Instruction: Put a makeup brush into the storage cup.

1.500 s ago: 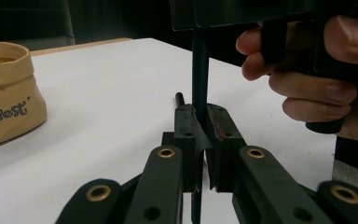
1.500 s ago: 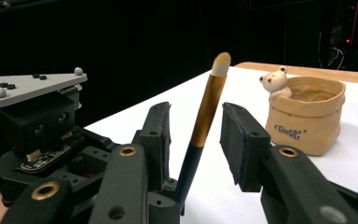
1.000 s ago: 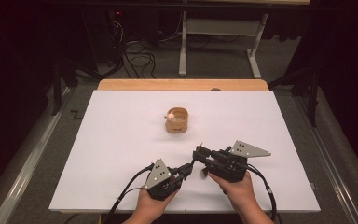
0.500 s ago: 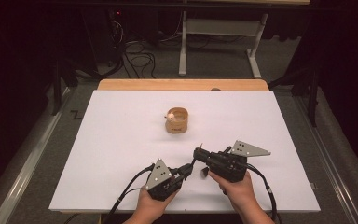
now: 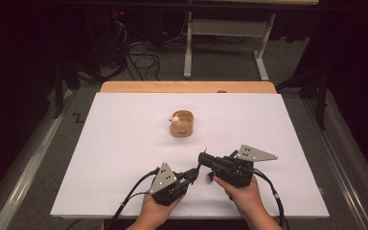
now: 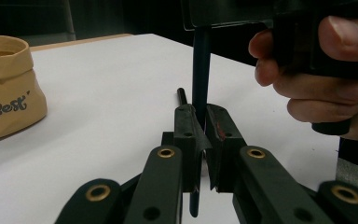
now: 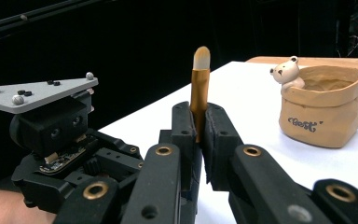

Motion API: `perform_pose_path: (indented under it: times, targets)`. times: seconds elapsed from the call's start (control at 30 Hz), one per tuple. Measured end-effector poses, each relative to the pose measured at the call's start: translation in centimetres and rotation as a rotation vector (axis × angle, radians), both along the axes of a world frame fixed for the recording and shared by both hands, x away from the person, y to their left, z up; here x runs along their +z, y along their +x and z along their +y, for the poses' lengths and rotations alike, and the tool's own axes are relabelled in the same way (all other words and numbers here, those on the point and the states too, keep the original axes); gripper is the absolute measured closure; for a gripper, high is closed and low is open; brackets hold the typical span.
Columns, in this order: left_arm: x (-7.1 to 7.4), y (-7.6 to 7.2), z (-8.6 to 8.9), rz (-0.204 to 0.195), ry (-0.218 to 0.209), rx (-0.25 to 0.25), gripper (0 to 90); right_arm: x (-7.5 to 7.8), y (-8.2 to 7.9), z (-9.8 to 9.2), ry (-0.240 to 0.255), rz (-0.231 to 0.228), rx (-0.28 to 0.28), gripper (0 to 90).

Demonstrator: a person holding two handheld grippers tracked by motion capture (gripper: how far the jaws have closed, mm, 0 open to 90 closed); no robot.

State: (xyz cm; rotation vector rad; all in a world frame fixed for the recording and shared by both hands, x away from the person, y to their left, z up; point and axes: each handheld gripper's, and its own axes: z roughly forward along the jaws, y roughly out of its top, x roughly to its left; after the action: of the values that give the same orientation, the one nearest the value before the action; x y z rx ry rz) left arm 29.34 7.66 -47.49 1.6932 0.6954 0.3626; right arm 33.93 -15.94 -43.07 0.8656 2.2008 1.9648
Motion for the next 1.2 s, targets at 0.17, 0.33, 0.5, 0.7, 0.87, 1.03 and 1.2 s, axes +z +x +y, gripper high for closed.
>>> perform_pose_path:
  times: [0.17,0.33,0.5,0.7,0.87,1.03,1.2]
  targets:
    - [0.1,0.1,0.0,0.005,0.003,-0.001,79.8,0.0,0.0,0.0,-0.003,-0.006,-0.005,85.2]
    - [0.1,0.1,0.0,0.009,-0.001,-0.001,71.9,0.0,-0.1,0.0,-0.013,-0.024,-0.01,85.2]
    - [0.2,0.2,-0.1,0.011,-0.001,-0.002,65.0,0.1,-0.2,0.1,-0.026,-0.045,-0.017,85.2]
    - [0.3,0.1,0.0,0.003,-0.007,0.0,60.0,0.3,-0.6,0.4,-0.061,-0.081,-0.019,85.1]
    - [0.4,0.1,0.2,-0.007,-0.009,0.009,59.3,0.4,-1.0,1.0,-0.102,-0.106,-0.014,85.1]
    - [0.6,0.1,0.4,-0.012,-0.014,0.015,59.2,0.4,-1.3,1.4,-0.142,-0.125,-0.014,85.1]
    - [0.7,0.1,0.6,-0.02,-0.016,0.021,60.0,0.2,-1.4,1.7,-0.161,-0.132,-0.009,85.1]
